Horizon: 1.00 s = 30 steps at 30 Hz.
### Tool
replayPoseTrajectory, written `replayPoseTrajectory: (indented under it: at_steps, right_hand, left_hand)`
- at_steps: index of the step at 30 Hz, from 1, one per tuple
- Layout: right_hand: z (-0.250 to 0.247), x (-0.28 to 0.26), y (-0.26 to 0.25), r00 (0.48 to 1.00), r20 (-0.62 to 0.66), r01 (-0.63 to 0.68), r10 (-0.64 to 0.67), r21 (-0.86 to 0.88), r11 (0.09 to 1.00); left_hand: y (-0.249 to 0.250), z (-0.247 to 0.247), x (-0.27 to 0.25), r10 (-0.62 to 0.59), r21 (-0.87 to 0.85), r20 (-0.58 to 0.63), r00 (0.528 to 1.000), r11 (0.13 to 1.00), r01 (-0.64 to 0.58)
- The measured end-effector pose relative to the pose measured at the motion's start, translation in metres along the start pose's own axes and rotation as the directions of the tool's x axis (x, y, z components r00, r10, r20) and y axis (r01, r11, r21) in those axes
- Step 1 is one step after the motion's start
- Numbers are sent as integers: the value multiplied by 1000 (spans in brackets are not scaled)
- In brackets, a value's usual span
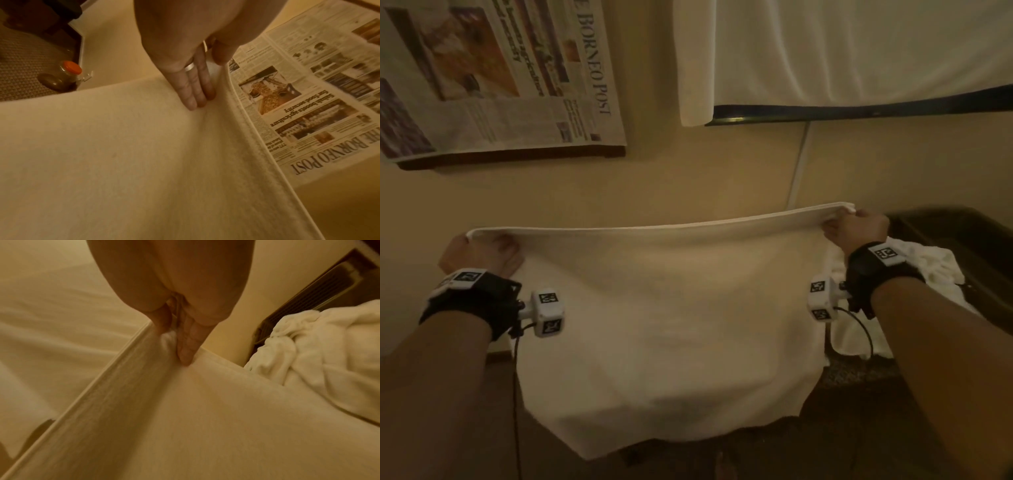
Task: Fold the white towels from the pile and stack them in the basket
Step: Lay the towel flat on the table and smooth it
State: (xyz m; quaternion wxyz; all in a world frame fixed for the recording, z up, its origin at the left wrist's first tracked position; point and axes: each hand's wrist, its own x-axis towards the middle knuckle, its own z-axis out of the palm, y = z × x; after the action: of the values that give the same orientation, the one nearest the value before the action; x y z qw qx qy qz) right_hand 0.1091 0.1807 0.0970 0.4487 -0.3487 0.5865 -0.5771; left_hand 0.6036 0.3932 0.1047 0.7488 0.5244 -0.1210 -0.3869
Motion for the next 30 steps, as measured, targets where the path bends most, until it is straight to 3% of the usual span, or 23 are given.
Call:
replayPoseTrajectory:
  at_steps: [3,7,11,13,15,17,18,19,20,21,22,23,26,30]
  right_hand:
    - [39,47,9,999,25,-23,24,-24,999]
    - [81,113,22,995,97,12,6,-188,982]
    - [120,160,36,992,127,-21,27,-44,999]
    - [133,176,50,987,160,-12,18,-38,999]
    - [141,189,75,975,221,28,13,-179,983]
    - [143,188,109,941,335,134,44,-489,862]
    - [143,182,128,904,416,222,98,-651,726]
    - [141,174,151,858,485,318,167,-758,570]
    - [138,166,173,803,542,409,248,-803,434]
    - [135,157,194,748,574,480,334,-815,325]
    - [130,148,211,699,578,532,420,-814,235]
    - [127,143,228,670,563,563,484,-810,163]
    - [129,138,257,652,501,601,569,-799,15]
    - [149,149,266,678,491,624,547,-777,-77]
  left_hand:
    - [-2,29,34,-39,96,-68,997,994,45]
    - [-23,42,109,71,228,-229,971,974,-18]
    - [-33,60,180,-2,-11,-140,990,1000,0]
    - [-47,59,215,14,-4,-167,986,1000,-15]
    - [-72,53,236,-34,42,-154,987,998,41]
    - [-114,44,243,-188,235,-97,977,950,206]
    - [-138,39,240,-226,465,-113,968,848,253]
    - [-166,32,235,-187,709,-136,973,668,227]
    - [-193,28,223,-158,899,-116,981,402,171]
    - [-219,24,209,-188,982,-66,980,162,98]
    - [-239,20,196,-270,999,-32,962,10,36]
    - [-254,15,186,-348,996,-26,937,-86,-4]
    - [-268,2,184,-418,972,-50,907,-230,-52]
    - [-263,13,213,-456,954,-42,889,-282,-100]
